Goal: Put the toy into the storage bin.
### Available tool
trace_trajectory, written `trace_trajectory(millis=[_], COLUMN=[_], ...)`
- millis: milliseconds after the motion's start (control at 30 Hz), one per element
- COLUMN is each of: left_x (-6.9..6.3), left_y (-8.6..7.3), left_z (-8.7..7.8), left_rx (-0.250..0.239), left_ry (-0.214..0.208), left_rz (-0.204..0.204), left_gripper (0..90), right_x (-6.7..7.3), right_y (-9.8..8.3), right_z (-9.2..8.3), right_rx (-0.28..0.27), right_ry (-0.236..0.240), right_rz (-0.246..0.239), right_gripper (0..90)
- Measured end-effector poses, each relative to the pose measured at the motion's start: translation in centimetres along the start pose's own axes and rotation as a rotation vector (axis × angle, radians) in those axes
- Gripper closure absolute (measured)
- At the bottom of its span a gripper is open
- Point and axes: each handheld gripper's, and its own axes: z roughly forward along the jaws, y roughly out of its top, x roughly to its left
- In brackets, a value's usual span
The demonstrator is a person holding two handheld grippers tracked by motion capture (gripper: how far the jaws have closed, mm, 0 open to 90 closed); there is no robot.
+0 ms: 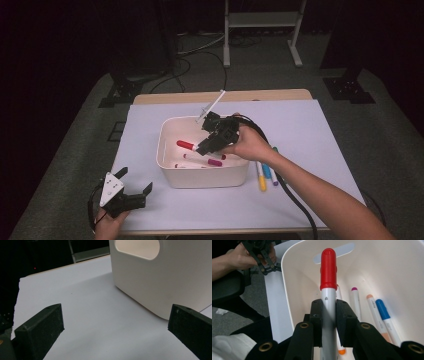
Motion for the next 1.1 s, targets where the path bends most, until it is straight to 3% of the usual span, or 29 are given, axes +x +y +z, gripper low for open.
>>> trace_trajectory(millis=[200, 567, 1100], left_x=[0.0, 0.0, 0.1], left_y=[0.0, 0.0, 0.0], left_z=[0.0, 0.0, -0.1], left_rx=[-0.002, 0.003, 0.005], left_ry=[0.001, -0.002, -0.005], left_rz=[0.005, 0.006, 0.003], left_gripper=[0.0, 0.0, 0.0], right_x=[-0.5, -0.9, -1.0], right_y=[0.1, 0.2, 0.1], right_z=[2.2, 4.6, 6.8], right_rx=[0.038, 0.097, 0.184], right_ry=[0.018, 0.021, 0.03], right_rz=[-0.003, -0.016, -0.035], right_gripper=[75.7, 75.7, 74.8])
